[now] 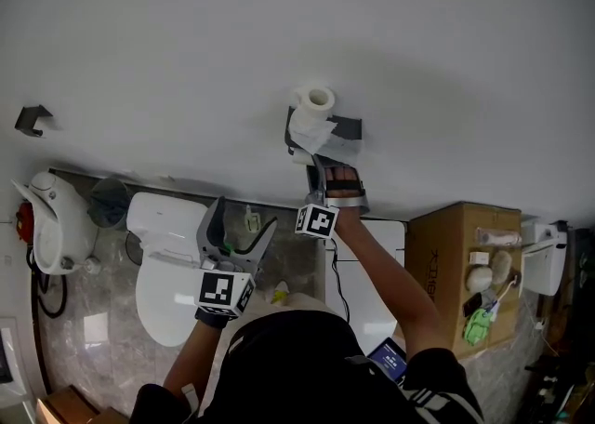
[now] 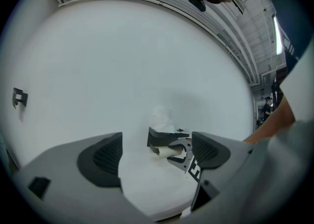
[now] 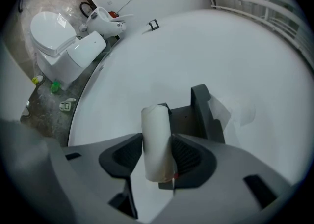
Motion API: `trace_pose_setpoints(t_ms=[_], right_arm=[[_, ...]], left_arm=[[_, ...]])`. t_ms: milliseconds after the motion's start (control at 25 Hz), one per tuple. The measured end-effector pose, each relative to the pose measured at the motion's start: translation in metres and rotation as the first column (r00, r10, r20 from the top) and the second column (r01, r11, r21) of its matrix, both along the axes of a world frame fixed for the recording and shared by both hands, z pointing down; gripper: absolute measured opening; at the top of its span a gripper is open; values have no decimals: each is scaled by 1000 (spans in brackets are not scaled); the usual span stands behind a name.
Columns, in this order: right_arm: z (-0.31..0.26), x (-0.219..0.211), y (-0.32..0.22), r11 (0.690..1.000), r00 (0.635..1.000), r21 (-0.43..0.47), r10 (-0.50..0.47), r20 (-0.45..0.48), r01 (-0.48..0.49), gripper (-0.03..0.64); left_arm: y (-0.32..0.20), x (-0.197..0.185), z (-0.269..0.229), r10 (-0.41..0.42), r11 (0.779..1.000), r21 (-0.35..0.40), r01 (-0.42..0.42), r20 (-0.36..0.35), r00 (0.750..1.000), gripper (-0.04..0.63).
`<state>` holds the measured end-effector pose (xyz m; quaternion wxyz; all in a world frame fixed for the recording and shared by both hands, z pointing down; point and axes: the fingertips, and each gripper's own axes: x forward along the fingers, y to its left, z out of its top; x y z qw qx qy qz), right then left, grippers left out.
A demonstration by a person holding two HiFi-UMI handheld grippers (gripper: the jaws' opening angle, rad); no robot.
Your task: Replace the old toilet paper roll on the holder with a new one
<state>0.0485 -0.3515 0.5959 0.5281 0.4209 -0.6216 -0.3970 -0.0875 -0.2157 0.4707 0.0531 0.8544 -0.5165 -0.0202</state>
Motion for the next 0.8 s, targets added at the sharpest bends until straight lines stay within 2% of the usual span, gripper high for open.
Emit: trace_pose_setpoints(t_ms=[280,800], right_arm=[[-1,6,1,1000,1000,15,21,4,-21,189],[-6,16,2,999,1000,30,23,-14,-22,189]], left_arm=[[4,1,5,-1,1000,-24,1,15,1000,451],[5,8,2,15,1000,-20,-14,28,1000,451]])
